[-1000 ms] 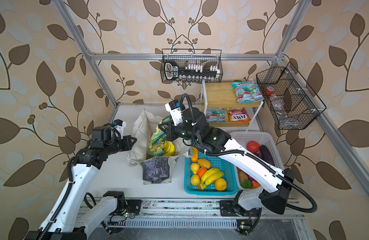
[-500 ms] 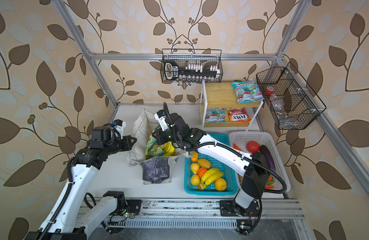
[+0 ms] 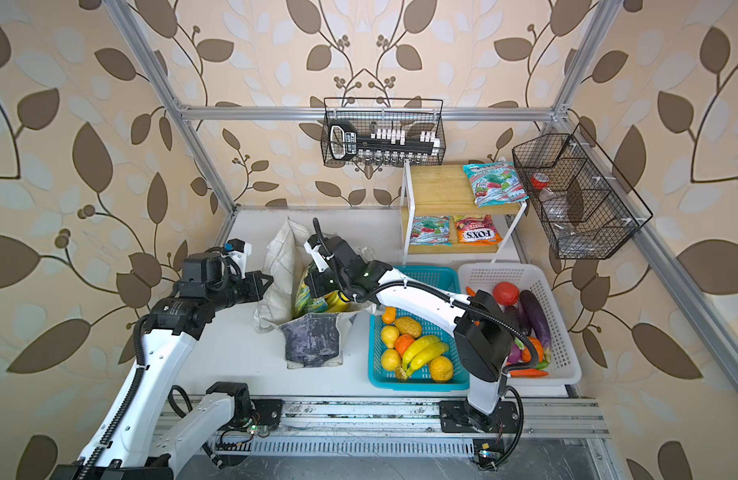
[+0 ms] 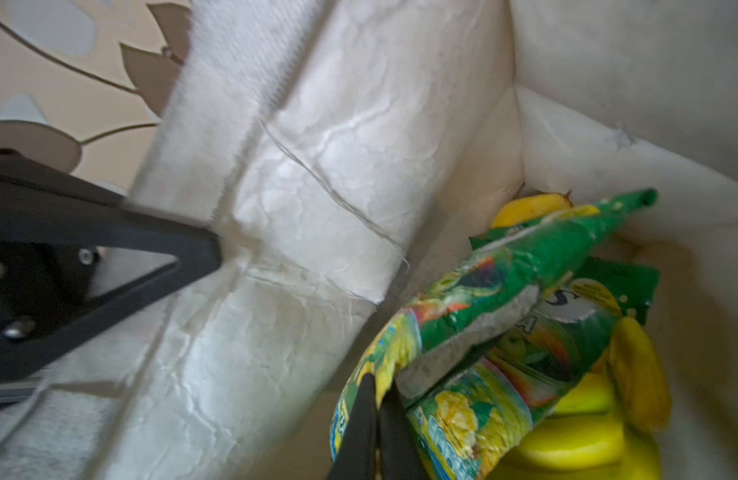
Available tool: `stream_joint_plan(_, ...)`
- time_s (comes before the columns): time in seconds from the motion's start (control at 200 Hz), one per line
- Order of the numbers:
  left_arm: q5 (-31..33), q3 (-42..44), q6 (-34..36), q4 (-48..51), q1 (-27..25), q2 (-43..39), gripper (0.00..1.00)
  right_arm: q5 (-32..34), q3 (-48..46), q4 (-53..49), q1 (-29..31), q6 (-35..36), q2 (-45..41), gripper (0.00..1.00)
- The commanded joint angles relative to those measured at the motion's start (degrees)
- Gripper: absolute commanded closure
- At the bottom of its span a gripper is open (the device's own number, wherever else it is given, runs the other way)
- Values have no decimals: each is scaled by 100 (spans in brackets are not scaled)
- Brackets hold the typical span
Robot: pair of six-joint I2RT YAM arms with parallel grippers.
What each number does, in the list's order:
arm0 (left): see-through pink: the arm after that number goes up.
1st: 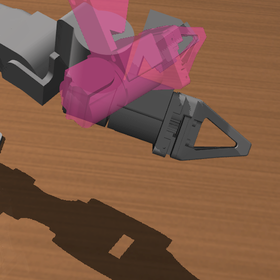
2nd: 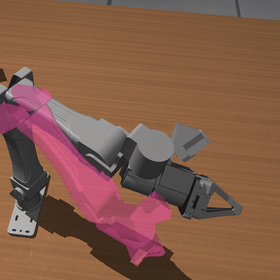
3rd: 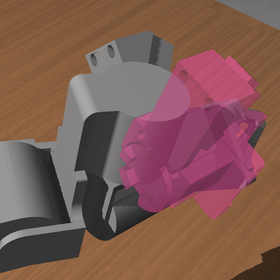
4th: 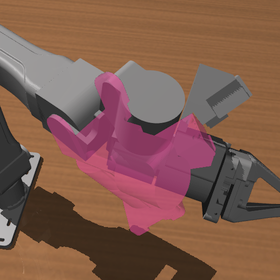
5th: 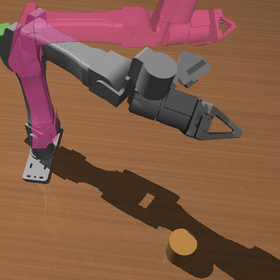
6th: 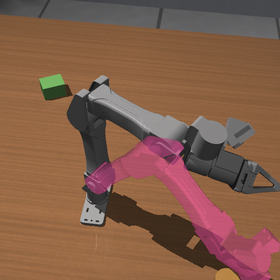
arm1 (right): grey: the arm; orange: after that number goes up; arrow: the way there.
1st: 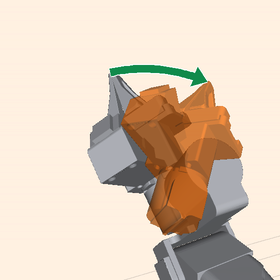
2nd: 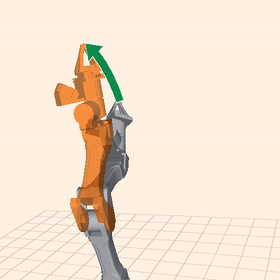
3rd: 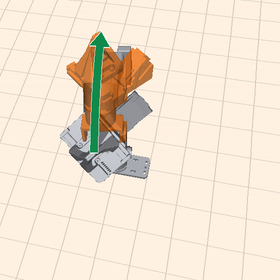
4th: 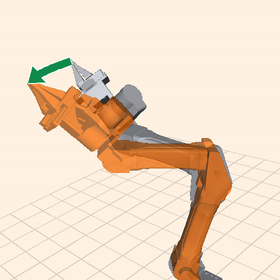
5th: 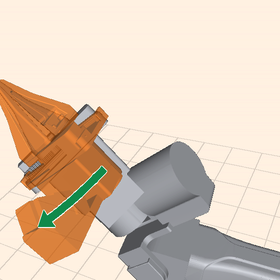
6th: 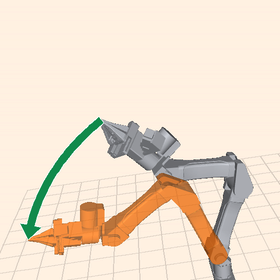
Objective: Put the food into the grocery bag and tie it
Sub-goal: 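Lower the Spring Tea bag into the tote and open the right gripper, then raise the right gripper out of the tote and move it to the shelf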
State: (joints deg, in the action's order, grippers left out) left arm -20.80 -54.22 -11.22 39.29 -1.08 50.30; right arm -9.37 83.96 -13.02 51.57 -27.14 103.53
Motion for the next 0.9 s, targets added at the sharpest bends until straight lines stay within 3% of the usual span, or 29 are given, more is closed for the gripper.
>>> stream_joint_plan(0.0,-169,-80,97,0,-10,-70,100,451,-107,-91,-7,236,-63,100)
stream_joint_plan(0.14,-118,-49,99,-40,-6,-124,100,754,-127,-359,-12,386,-70,99)
stream_joint_plan(0.24,-161,-72,100,-13,-9,-109,100,813,38,-575,6,496,17,77)
stream_joint_plan(0.42,-171,-75,99,-17,-9,-108,100,829,144,-632,23,453,-31,54)
stream_joint_plan(0.51,-145,-46,102,-44,-14,-104,100,1174,198,-733,79,435,-240,33)
stream_joint_plan(0.54,-136,-50,97,-40,-10,-94,100,1235,187,-733,90,453,-342,22)
stream_joint_plan(0.575,-140,-71,94,-15,-10,-78,100,1295,154,-708,90,469,-490,1)
stream_joint_plan(0.785,-112,-62,97,-20,-10,-103,100,1933,-42,-706,90,905,-1586,0)
stream_joint_plan(0.895,-114,-49,96,-33,-13,-132,100,2463,-229,-721,72,1516,-2273,0)
